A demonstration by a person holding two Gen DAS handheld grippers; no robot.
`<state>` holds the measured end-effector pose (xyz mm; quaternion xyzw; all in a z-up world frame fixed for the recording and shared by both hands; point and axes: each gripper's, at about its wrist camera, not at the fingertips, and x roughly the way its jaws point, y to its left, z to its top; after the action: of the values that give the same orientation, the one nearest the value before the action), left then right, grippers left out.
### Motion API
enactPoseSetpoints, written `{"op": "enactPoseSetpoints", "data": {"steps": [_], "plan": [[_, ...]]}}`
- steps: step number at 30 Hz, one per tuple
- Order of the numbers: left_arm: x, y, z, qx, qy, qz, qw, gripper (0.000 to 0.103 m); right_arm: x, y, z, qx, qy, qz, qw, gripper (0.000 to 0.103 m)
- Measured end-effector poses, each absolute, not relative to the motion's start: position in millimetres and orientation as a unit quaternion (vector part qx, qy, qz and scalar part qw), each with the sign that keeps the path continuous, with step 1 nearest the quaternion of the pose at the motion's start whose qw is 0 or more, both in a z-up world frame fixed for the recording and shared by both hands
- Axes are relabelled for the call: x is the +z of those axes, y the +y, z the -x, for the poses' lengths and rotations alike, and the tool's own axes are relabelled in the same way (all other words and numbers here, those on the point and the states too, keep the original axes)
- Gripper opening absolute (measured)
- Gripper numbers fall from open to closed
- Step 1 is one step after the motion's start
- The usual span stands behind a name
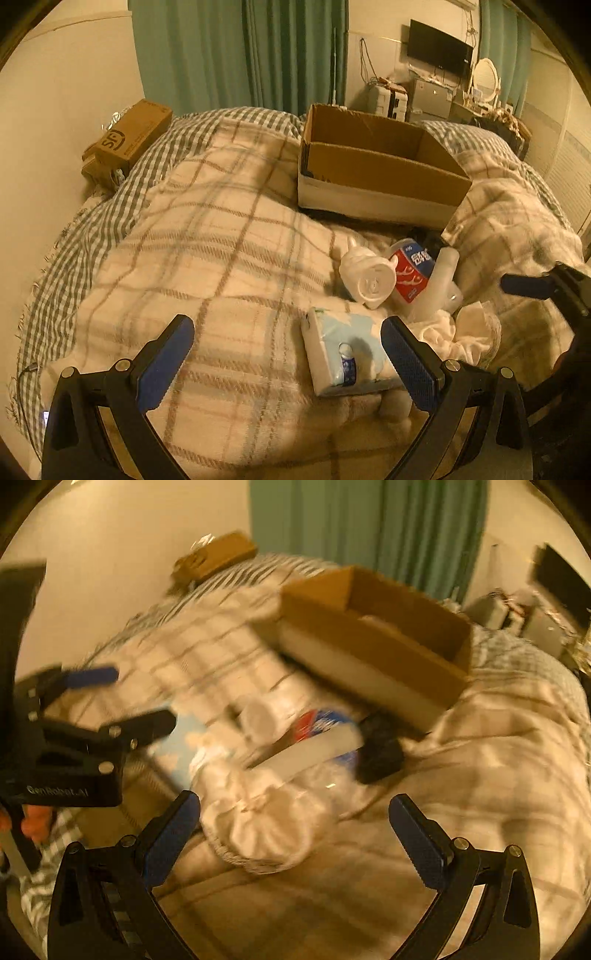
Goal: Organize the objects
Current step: 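Grasp the blue tissue pack with the left gripper while the right grasps the lace cloth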
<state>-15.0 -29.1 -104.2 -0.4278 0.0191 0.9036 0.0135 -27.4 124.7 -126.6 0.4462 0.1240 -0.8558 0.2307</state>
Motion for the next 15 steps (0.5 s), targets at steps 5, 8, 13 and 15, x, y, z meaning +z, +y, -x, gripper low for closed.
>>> {"op": "enactPoseSetpoints", "data": {"steps": [5, 8, 13, 15], "plan": [[-107.4, -27.3, 13.6, 0.899, 0.017, 0.438, 0.027, 0.103, -144.0, 116.8, 27.0, -0.835, 0.147, -0.476, 0.231, 0.034], [-108.6, -20.8, 12.6, 0.894, 0.021, 0.444, 0.048, 0.103, -131.3, 127.6, 25.5, -0.856, 0.134, -0.455, 0.207, 0.022], [-120.1, 2.1, 14.3, 0.883, 0.046, 0.461, 0.073, 0.103, -100.4, 155.1, 23.7, -0.897, 0.110, -0.403, 0.145, 0.022], [-125.5, 11.2, 15.5, 0.881, 0.071, 0.463, 0.072, 0.103, -99.3, 161.1, 25.9, -0.899, 0.099, -0.403, 0.140, 0.022]]}}
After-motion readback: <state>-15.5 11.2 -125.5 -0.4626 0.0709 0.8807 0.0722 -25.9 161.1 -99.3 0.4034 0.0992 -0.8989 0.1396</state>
